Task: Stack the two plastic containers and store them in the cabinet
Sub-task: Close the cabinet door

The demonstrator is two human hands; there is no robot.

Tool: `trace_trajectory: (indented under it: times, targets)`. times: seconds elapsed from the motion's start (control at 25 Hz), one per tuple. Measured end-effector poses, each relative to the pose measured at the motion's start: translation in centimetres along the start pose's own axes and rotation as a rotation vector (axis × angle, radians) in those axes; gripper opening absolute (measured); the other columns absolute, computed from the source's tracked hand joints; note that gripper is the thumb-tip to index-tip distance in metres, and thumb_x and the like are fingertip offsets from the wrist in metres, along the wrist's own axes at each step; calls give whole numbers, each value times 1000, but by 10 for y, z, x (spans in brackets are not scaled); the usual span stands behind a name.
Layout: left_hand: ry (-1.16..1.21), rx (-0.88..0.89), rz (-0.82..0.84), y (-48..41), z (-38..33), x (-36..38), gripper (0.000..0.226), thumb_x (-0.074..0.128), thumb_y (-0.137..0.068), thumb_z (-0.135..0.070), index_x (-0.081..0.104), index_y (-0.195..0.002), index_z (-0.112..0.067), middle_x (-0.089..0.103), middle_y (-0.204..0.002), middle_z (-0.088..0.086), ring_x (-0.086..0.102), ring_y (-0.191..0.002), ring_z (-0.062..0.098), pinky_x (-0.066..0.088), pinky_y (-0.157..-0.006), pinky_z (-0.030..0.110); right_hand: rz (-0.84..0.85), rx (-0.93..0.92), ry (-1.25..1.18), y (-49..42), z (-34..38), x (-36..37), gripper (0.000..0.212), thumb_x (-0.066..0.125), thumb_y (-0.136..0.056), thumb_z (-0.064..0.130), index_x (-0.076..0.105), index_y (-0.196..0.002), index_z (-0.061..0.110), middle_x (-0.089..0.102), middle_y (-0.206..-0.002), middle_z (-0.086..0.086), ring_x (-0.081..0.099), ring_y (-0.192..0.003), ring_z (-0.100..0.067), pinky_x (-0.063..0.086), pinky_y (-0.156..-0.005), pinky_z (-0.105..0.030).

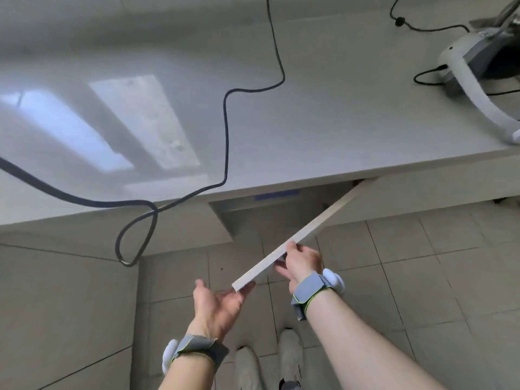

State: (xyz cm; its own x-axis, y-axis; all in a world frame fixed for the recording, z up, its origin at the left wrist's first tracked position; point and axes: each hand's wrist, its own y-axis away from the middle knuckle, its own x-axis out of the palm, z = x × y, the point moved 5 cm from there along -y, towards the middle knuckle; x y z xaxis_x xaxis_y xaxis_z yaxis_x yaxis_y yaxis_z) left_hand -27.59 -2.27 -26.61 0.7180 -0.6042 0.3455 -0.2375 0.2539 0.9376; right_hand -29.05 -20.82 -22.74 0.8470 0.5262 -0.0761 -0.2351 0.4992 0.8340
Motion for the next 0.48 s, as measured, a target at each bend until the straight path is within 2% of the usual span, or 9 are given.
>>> trace_trajectory:
  times: [0.12, 0.2, 0.32, 0.4, 0.48]
  targets:
    - [90, 74, 32, -9, -30, 24, 113, 31, -89, -75, -3, -157, 9, 13, -162, 40, 29, -142, 62, 35, -110, 66, 39, 30, -81, -5, 11, 30, 21, 56, -98, 11, 63, -81, -1, 66, -88, -21, 65, -74, -32, 59, -46, -30]
    - [123, 129, 68, -14, -44, 41, 111, 31, -89, -75, -4, -159, 4, 8, -165, 36, 27, -144, 60, 30, -114, 67, 31, 26, -106, -9, 17, 45, 24, 54, -99, 15, 59, -82, 0, 65, -94, -23, 66, -82, -35, 61, -51, -34]
    - [128, 224, 125, -20, -58, 66, 100, 30, -91, -72, 11, -161, -4, 14, -166, 30, 35, -141, 50, 32, -115, 61, 64, 32, -116, -16, 26, 63, 44, 37, -104, 38, 56, -106, -2, 65, -108, -27, 68, -98, -42, 60, -75, -46]
    - [121, 260, 151, -24, -66, 80, 94, 29, -93, -69, 18, -160, -4, 20, -165, 27, 32, -144, 50, 30, -116, 62, 115, 65, -158, -21, 31, 71, 59, 27, -102, 51, 54, -116, 0, 65, -105, -25, 68, -97, -43, 57, -81, -48]
    - [121, 266, 170, -26, -74, 93, 92, 30, -95, -65, 15, -160, -1, 27, -159, 30, 34, -142, 49, 32, -115, 60, 177, 94, -201, -25, 36, 80, 64, 24, -100, 57, 53, -119, 3, 64, -104, -23, 65, -97, -42, 53, -86, -50]
